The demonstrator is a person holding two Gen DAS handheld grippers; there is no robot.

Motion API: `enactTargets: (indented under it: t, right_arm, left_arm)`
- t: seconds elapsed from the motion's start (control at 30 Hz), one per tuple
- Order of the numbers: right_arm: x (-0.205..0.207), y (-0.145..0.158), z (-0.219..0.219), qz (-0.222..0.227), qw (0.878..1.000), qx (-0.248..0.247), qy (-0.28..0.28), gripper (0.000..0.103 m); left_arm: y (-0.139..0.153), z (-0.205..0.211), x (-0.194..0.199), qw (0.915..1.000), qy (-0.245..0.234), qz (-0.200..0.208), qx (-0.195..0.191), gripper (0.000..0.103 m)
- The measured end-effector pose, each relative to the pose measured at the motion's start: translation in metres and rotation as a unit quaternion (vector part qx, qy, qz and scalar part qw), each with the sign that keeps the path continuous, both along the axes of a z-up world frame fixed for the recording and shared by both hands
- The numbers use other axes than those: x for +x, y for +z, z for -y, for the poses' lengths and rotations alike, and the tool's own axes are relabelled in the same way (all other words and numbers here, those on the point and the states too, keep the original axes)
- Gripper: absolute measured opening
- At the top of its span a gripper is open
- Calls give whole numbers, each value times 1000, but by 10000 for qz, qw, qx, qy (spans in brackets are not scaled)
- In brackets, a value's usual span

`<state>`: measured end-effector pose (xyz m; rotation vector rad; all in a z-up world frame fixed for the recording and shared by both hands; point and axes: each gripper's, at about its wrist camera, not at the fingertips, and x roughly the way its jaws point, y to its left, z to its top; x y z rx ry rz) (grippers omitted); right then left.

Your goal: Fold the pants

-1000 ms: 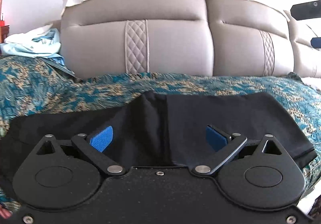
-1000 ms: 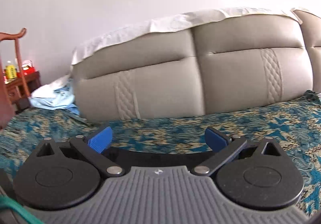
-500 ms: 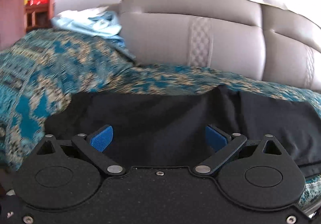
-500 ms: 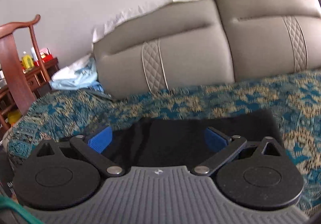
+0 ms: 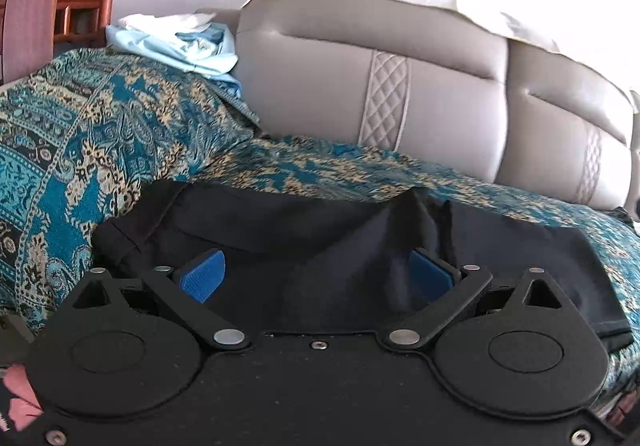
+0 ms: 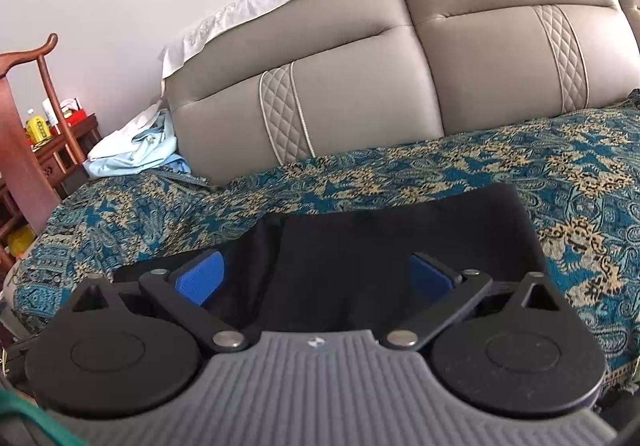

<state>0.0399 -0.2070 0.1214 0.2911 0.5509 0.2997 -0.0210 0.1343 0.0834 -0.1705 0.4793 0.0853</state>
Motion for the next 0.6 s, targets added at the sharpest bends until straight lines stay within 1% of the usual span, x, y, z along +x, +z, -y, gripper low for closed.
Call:
enactTargets:
  t: [0.07,0.13,0.27,0.33,0.47,0.53,0.6]
  right_arm:
    - [2,6,-2,-58,10000,16,67,103]
    - [5,19,-6,-104,9996,165,194,103]
    - [8,65,-25,63,9967,553,593,103]
    - [7,94,-37,258,9944,678,763,103]
    - [-1,159,-67,807,9871,771,1150,103]
    - [-6,185,-78,1016,9829,879,1259,103]
    - [-13,200,-85,1253,9813,813,1211,103]
  left_arm:
    - [1,3,-6,10000,-51,41,75,99]
    - [1,3,-7,9999,-29,24,134,99]
    - [4,2,-4,10000,-24,16,94,99]
    - [8,1,-1,10000,-44,63,61,99]
    - [17,3,10,9998,-55,173,60,99]
    - [21,4,15,9997,-52,216,78,99]
    - [22,4,19,9997,-29,221,97,99]
